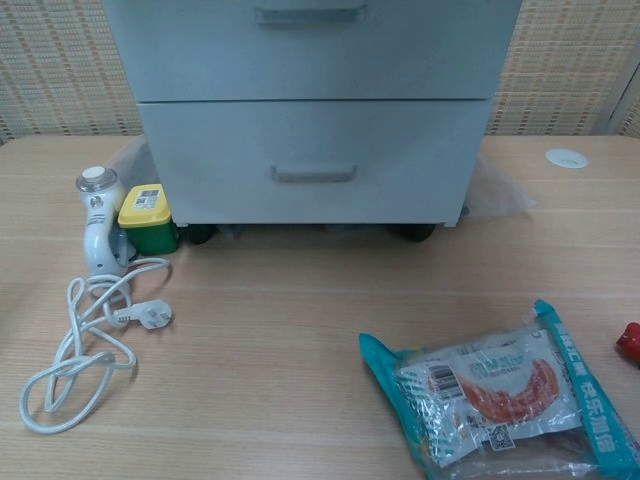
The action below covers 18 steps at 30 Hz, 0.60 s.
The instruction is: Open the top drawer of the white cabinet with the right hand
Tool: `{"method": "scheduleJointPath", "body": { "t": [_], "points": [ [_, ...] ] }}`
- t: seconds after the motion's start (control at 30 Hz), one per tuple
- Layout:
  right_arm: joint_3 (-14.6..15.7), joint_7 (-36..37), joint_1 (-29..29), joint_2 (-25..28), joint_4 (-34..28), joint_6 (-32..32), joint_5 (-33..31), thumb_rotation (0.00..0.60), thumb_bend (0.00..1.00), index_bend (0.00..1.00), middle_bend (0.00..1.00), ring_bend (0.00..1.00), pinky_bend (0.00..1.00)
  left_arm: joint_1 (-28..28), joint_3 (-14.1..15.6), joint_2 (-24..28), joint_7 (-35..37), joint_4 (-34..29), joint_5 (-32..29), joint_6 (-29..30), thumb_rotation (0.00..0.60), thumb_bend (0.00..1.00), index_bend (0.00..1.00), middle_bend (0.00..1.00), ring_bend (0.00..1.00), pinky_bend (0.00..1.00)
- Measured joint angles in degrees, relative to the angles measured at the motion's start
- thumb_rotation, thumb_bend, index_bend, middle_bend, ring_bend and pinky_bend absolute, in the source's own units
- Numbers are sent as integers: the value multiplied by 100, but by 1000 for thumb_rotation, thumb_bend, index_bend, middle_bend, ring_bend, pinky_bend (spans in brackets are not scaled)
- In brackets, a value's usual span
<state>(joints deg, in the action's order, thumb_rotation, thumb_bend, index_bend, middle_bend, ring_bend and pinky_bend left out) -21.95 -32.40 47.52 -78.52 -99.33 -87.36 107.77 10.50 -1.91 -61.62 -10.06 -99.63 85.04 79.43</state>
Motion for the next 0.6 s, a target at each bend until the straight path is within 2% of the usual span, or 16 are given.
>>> {"method": "scheduleJointPath", "body": {
  "t": [0.13,0.33,0.47,0.6],
  "points": [
    [40,90,-33,30,-81,-20,81,600,160,170,849,962,1000,-5,-8,31,-25,-40,-12,15,600,249,0,0,0,92],
    [216,232,-210,204,-284,-64,229,600,163,182,795,930,1000,-20,-10,72,-47,-99,-36,30,600,250,0,0,0,92],
    [391,377,-399,363,-394,-93,271,600,208,322,775,898,1000,-30,-7,85,-33,-118,-35,43,600,249,0,0,0,92],
    [546,665,-584,551,-487,-130,271,600,245,422,775,883,1000,-35,0,96,-37,-141,-28,46,600,249,0,0,0,92]
  ]
}}
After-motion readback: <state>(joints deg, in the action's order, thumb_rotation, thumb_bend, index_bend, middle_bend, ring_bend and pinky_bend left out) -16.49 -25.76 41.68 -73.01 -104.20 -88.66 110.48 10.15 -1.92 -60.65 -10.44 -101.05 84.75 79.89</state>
